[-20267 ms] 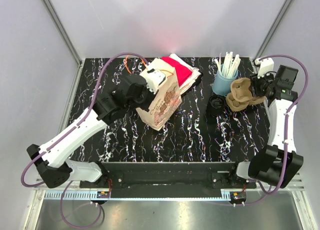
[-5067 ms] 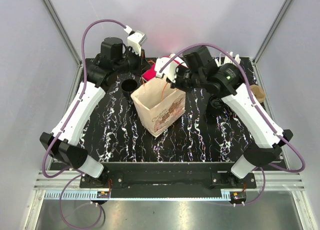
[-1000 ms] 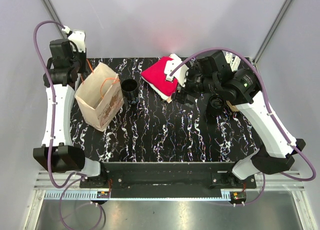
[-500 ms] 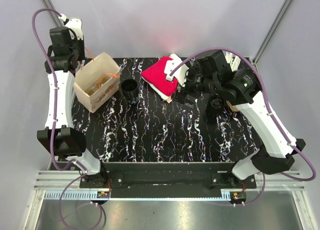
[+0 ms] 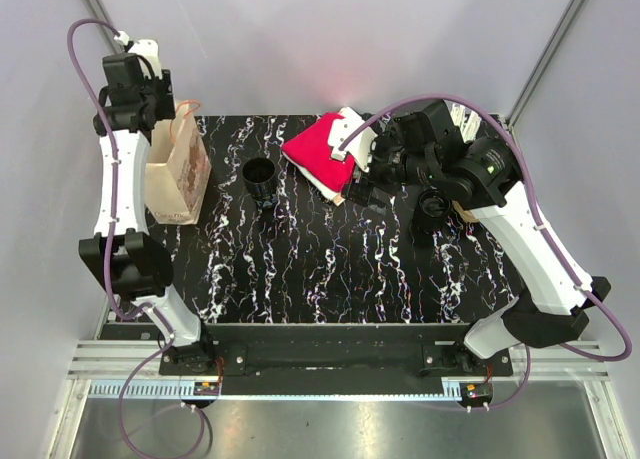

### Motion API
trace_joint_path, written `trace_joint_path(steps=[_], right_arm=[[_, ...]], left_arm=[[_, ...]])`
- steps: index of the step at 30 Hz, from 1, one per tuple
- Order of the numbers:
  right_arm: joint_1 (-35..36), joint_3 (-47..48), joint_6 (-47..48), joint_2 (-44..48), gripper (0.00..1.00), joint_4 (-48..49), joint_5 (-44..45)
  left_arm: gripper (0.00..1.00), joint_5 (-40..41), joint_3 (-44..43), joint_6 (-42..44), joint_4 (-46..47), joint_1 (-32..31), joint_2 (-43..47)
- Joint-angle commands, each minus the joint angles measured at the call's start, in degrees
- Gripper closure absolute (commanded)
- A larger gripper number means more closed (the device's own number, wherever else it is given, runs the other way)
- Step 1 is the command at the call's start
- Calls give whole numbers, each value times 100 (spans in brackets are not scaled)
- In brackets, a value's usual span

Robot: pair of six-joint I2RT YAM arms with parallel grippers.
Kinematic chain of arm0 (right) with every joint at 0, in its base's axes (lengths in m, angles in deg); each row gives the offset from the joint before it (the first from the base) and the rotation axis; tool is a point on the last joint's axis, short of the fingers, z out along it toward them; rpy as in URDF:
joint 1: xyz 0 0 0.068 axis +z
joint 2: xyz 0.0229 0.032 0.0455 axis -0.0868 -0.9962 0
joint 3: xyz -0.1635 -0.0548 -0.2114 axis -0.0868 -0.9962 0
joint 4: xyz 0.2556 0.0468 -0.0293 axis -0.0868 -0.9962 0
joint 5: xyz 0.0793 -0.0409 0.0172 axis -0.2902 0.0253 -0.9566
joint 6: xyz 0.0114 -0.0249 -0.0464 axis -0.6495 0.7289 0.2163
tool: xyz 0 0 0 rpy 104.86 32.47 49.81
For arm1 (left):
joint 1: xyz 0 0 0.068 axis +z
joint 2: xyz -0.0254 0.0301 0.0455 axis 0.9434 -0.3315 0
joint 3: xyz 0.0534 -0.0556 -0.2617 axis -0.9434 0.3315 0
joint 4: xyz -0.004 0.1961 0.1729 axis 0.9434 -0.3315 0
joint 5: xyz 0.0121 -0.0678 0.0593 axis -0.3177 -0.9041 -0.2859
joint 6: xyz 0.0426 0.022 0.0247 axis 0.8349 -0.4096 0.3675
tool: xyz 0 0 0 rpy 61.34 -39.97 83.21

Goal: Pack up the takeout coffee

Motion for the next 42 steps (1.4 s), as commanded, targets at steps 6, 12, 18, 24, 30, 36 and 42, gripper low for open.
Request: trace_joint_path(steps=[6, 12, 18, 24, 30, 36, 42], right_arm=[[-10, 211, -95, -95, 0, 159, 55], [-10, 194, -411, -130, 0, 536, 660], [-133, -210, -674, -87, 0, 1168, 1302], [-739, -527, -1114, -121, 0, 1503, 1373], [-1047, -859, -1211, 28, 0, 1547, 1250], [-1362, -1361, -1202, 353, 0, 1653, 1241], [-1548, -1660, -1255, 458, 0, 1662, 1065]], left_arm=[[2, 5, -380, -137, 426, 171, 502], [1, -407, -258, -295, 698, 171, 1169], [1, -2382, 208, 37, 761, -39, 2057], [1, -1887, 637, 1487, -118, -1812, 2330], [8, -1446, 1297, 1963, -277, -2554, 1980], [22, -1866, 1764, 2235, -593, -2580, 1497], [24, -1921, 1825, 2535, -813, -2589, 917]])
